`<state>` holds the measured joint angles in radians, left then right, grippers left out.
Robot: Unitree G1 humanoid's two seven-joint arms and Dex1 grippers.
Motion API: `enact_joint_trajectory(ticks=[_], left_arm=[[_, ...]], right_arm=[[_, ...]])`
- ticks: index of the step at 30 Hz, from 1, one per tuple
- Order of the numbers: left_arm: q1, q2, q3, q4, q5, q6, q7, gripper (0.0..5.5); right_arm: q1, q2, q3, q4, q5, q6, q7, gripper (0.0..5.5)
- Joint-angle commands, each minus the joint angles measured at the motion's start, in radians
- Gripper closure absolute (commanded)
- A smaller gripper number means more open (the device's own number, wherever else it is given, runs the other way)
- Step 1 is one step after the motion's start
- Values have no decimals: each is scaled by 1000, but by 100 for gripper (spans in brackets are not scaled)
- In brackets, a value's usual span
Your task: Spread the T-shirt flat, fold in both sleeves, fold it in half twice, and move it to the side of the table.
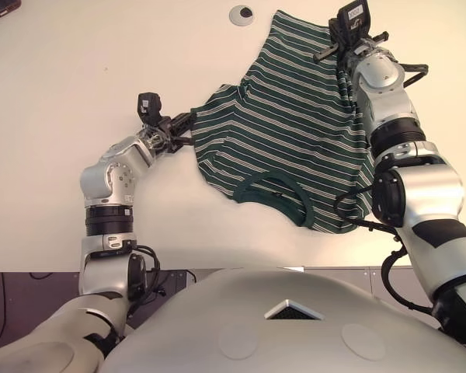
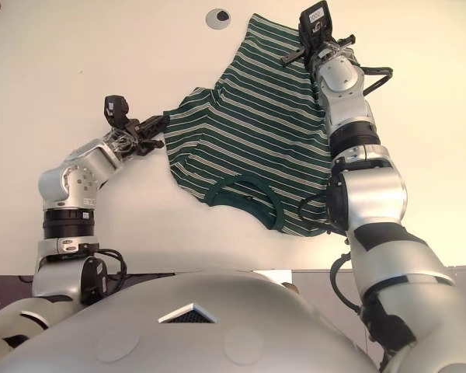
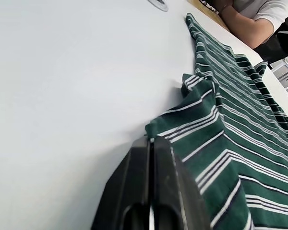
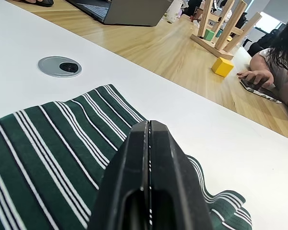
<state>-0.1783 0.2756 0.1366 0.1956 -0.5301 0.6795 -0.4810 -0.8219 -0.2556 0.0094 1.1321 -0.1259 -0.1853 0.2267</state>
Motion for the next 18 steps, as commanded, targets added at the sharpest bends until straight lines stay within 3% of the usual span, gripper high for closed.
enact_joint_trajectory(ticks=[1,8,11,15,18], left_arm=[[96,18,95,-55,-30,16,27,548],[349,85,222,-290,-100,85,25,548],[389,112,207,-423,-110,53,-14,548],[342,147,75,-595,-92,71,-38,548],[319,198,-103,-668,-18,85,-63,548]], right_arm=[[-25,-40,-11,5,2,6,-15,550],[3,-89,-32,4,12,5,-36,550],[3,-99,-33,6,11,6,-38,550],[3,-96,-23,3,0,4,-30,550],[7,-102,-4,5,-19,1,-30,550]])
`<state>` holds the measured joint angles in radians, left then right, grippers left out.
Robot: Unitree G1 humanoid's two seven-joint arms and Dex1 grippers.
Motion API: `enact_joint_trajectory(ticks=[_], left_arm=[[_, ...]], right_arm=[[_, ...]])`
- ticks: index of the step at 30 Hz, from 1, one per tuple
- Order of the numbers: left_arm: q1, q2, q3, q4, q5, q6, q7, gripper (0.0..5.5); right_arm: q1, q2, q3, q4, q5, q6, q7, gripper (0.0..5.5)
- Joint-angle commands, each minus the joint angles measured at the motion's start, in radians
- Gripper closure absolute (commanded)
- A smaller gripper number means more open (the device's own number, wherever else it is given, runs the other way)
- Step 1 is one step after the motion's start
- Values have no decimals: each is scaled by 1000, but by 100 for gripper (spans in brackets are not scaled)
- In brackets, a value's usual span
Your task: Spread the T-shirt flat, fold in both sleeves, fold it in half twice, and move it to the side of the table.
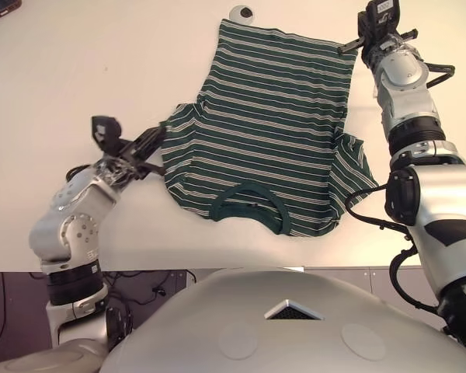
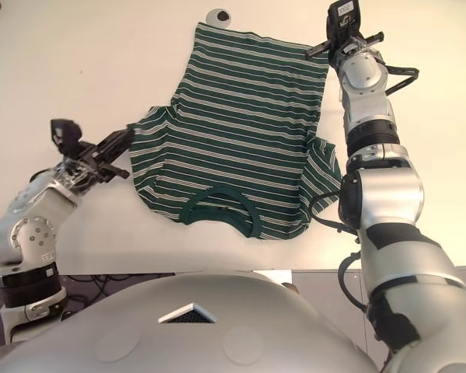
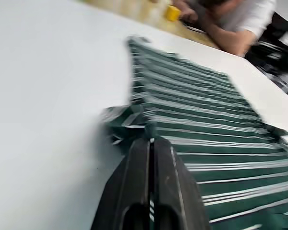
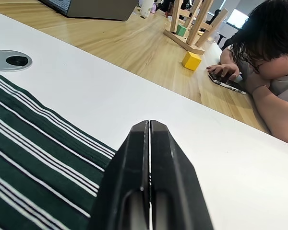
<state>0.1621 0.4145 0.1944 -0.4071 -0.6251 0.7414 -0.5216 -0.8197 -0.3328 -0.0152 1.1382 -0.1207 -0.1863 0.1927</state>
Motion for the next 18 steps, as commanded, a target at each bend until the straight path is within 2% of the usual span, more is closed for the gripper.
enact_joint_trajectory(ticks=[1,3,6,7,10,12,15,18], left_arm=[[-26,76,-224,-69,112,20,-29,548],[-31,101,-323,-48,180,7,-39,548],[-42,126,-414,19,270,18,-21,548],[-40,125,-424,34,285,15,-17,528],[-1,102,-415,-2,285,8,1,486],[37,68,-367,-64,244,2,21,483],[96,11,-257,-192,143,6,52,483],[120,-17,-169,-271,63,20,81,483]], right_arm=[[4,-26,25,2,-27,5,4,550],[4,-29,27,7,-25,12,6,550],[19,-38,11,-4,5,49,43,550],[40,-43,-5,-28,34,84,94,550],[125,-82,-57,-178,161,300,330,497],[278,-217,-18,-432,261,552,654,464],[435,-467,34,-586,287,599,1027,407],[472,-610,-1,-592,345,652,1258,361]])
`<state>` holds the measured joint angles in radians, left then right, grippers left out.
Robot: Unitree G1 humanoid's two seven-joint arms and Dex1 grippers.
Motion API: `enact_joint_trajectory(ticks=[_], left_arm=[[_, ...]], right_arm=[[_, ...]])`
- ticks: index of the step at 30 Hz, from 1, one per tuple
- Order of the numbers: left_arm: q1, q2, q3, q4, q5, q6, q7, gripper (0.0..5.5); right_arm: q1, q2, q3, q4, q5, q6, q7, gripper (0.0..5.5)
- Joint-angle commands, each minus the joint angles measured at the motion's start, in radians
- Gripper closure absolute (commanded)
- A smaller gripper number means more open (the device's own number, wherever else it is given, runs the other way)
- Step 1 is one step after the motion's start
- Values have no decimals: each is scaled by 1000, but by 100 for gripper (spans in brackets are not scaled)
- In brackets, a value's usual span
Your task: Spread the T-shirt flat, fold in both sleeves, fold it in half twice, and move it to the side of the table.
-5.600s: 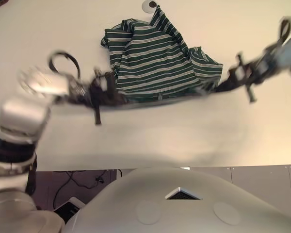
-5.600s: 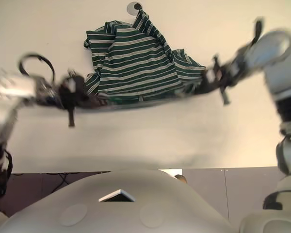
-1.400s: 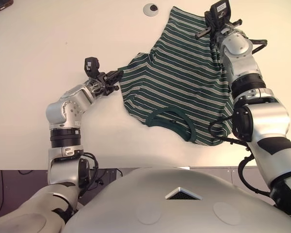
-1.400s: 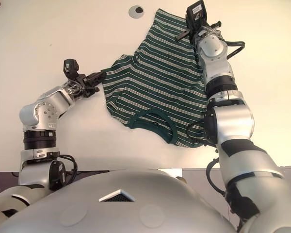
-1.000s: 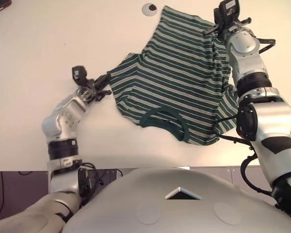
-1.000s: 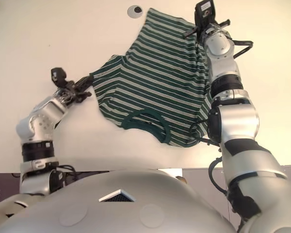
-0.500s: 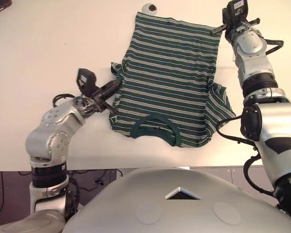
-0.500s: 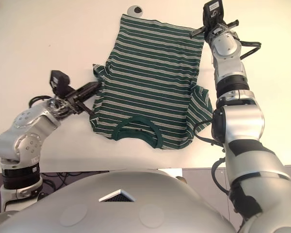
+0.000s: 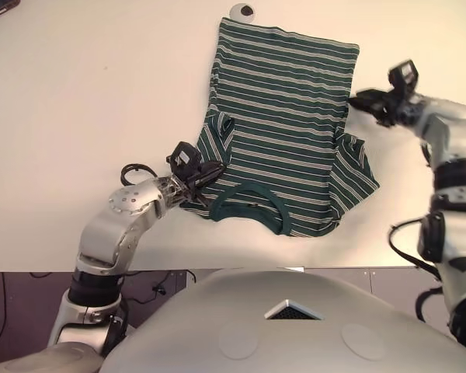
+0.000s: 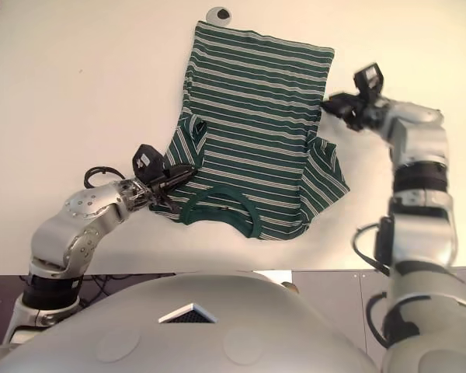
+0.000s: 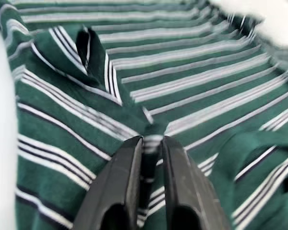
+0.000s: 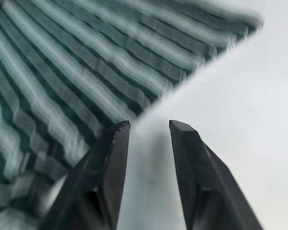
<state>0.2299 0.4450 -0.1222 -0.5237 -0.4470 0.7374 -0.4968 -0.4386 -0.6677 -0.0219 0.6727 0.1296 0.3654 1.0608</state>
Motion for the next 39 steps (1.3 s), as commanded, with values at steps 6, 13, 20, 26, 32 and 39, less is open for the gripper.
enact_joint_trajectory(ticks=[6,13,20,26,32,39], left_arm=[[74,-74,204,-163,-150,21,113,483],[64,-62,209,-151,-155,18,123,483],[40,-51,194,-118,-146,11,112,483],[34,-43,181,-92,-138,5,102,483],[23,-51,186,-55,-136,-9,100,483],[28,-71,196,-30,-133,-29,117,483]], right_arm=[[271,-425,129,-266,199,110,553,344],[388,-332,166,-263,127,97,420,344],[372,-252,204,-153,89,34,385,344],[380,-172,233,-112,77,30,355,425],[420,-178,227,-155,115,41,380,548],[199,-138,107,-60,238,235,363,548]])
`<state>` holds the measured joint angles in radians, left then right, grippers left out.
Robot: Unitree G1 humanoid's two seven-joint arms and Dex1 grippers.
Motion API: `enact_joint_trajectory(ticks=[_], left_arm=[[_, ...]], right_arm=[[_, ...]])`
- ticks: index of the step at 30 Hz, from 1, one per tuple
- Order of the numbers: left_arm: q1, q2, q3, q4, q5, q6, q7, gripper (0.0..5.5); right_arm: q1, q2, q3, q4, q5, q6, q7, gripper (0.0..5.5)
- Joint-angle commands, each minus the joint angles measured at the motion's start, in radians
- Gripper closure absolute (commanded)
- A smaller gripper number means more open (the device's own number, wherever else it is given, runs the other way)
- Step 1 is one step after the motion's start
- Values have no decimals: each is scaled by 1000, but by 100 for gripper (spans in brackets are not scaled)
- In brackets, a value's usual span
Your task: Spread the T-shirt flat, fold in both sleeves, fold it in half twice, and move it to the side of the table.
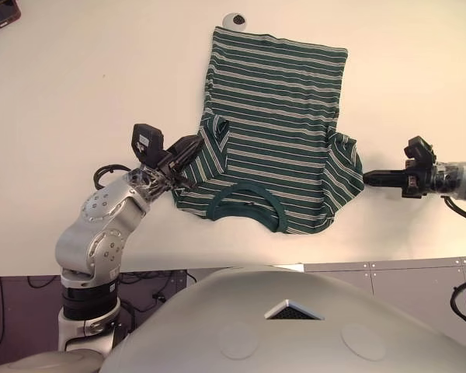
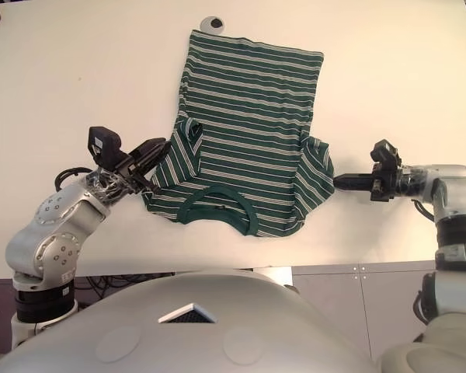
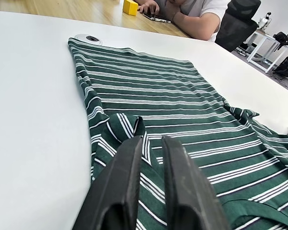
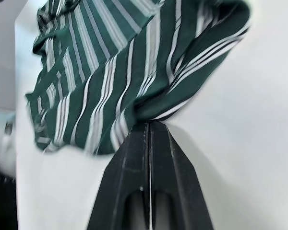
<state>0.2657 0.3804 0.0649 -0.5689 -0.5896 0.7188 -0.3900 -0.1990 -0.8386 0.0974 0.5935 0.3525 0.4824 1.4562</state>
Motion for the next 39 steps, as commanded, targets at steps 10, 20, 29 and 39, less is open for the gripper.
enact_joint_trajectory(ticks=[10,20,29,39], left_arm=[[-4,-15,2,33,18,-32,18,483],[17,-31,-5,25,29,-37,28,483],[5,-24,-4,32,32,-31,19,483],[-5,-29,-1,52,44,-47,19,483]], right_arm=[[-34,-20,-28,-44,1,193,-32,492],[-6,-113,23,-110,-24,211,117,363],[109,-33,35,-277,10,280,7,415],[-124,-74,36,40,-108,73,-20,545]])
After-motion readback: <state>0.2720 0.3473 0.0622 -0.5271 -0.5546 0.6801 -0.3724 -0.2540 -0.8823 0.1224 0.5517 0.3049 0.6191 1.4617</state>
